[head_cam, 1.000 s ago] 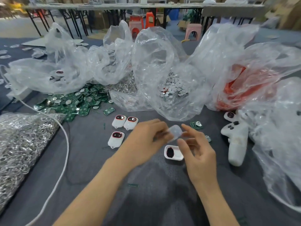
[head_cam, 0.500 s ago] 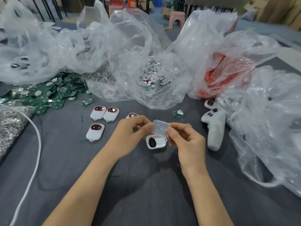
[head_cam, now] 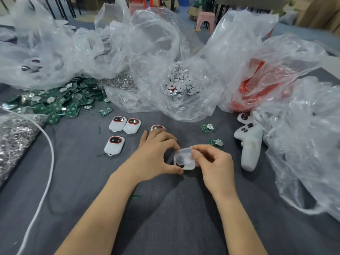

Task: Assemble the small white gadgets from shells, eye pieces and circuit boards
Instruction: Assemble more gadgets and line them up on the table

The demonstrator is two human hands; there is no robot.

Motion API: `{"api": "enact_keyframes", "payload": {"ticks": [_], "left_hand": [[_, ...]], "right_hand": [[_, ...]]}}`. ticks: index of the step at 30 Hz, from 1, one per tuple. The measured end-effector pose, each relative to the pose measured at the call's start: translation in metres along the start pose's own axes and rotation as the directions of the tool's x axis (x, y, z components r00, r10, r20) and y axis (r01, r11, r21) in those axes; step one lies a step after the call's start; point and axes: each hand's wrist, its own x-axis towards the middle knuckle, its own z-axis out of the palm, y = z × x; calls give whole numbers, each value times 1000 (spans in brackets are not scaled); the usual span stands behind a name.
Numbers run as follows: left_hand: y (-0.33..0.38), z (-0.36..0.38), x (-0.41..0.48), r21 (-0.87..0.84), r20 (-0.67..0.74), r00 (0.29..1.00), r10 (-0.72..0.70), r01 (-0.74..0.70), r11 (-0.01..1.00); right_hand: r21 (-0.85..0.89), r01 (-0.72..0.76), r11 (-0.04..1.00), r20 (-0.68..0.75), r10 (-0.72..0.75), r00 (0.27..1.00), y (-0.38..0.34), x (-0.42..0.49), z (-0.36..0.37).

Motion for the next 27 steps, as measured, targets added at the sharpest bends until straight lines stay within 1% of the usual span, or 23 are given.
{"api": "enact_keyframes", "payload": {"ticks": [3, 6, 10, 17, 24, 27], "left_hand": [[-3, 0, 0, -32, -12, 1000, 15, -15, 999], [-2, 0, 0, -58, -24, 1000, 16, -17, 998], [0, 0, 0, -51, -32, 999, 8, -9, 999], [3, -1, -1, -51, -20, 1000, -10, 9, 999], [4, -2, -2, -75, 11, 1000, -10, 10, 997], [3, -2, -2, -122, 2, 1000, -20, 20, 992]], "right_hand": [[-111, 53, 992, 16, -52, 999, -1, -1, 1], [-162, 99, 982, 16, -98, 995, -1, -2, 3], [-182, 143, 973, 18, -142, 990, -1, -4, 5], [-205, 160, 966, 35, -156, 987, 3, -5, 6], [-278, 203, 939, 70, -191, 979, 4, -5, 6], [-297, 220, 929, 77, -206, 975, 4, -4, 7]]}}
